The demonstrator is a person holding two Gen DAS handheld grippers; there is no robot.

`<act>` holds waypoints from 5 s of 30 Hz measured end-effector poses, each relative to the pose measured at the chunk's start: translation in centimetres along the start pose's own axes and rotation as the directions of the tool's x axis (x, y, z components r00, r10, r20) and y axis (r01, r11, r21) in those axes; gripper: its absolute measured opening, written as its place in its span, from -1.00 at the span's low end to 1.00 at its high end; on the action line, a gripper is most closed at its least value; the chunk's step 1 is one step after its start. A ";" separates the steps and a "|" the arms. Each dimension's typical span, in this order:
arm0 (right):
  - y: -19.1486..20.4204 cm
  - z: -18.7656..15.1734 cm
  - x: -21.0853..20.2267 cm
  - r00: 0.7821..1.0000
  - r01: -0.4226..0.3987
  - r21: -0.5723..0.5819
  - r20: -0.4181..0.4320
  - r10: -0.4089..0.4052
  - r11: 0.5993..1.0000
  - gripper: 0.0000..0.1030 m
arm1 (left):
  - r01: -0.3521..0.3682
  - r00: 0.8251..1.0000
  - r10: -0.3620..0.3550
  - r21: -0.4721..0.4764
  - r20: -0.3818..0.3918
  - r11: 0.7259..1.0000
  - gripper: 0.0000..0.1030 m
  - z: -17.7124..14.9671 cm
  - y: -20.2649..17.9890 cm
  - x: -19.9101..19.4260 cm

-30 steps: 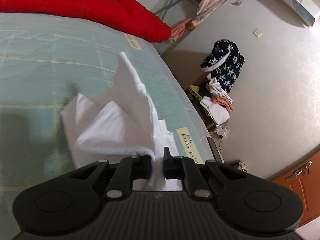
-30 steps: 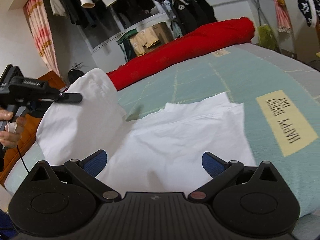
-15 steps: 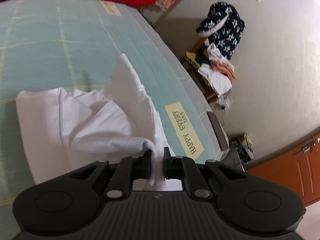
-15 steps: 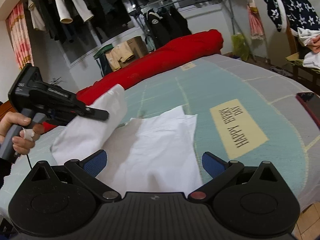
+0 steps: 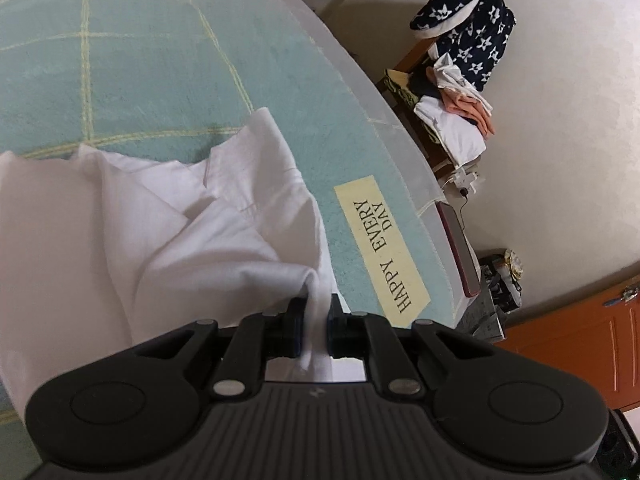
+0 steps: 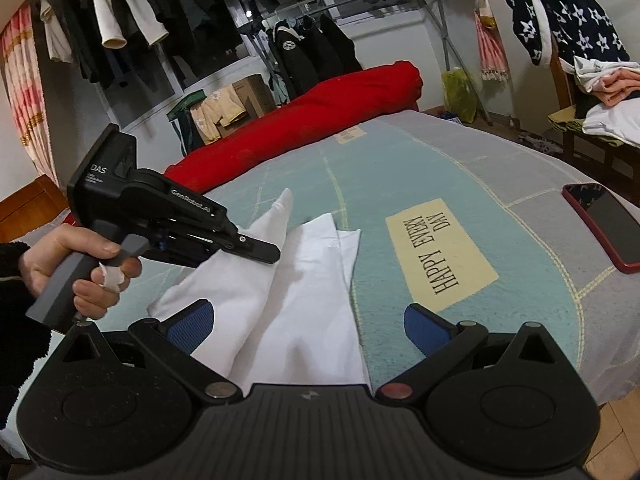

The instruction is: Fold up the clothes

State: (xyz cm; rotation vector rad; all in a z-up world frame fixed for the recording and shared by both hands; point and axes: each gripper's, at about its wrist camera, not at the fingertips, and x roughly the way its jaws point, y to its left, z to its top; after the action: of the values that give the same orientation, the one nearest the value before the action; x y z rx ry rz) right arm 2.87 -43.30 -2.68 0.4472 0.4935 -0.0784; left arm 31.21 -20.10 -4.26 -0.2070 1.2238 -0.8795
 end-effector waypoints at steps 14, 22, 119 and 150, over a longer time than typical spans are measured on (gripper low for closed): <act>0.0 -0.3 0.5 1.000 0.008 -0.006 -0.018 -0.008 1.000 1.00 | 0.069 0.998 -0.069 0.017 -0.012 0.997 -0.11 -0.3 -1.4 0.3; 0.3 -0.4 0.4 1.000 0.013 -0.015 -0.025 -0.014 1.000 1.00 | 0.090 0.996 -0.090 0.100 -0.002 0.991 -0.06 -0.4 -2.9 -0.3; -6.9 -4.4 8.9 0.958 -0.185 0.553 -0.081 0.274 0.812 -0.82 | -0.409 0.896 0.290 0.880 0.337 0.240 -0.86 -23.2 -3.6 -6.0; 1.0 -1.4 7.6 0.966 -0.174 0.029 -0.188 0.176 0.984 0.14 | -0.300 0.951 0.160 0.668 0.264 0.681 -0.63 -14.7 1.2 -8.9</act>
State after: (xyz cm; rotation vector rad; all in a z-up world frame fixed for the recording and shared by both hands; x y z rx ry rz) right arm 9.07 -41.49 -6.98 0.5112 0.6396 0.1328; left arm 18.25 -8.73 -3.87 0.4764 0.6433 -1.0171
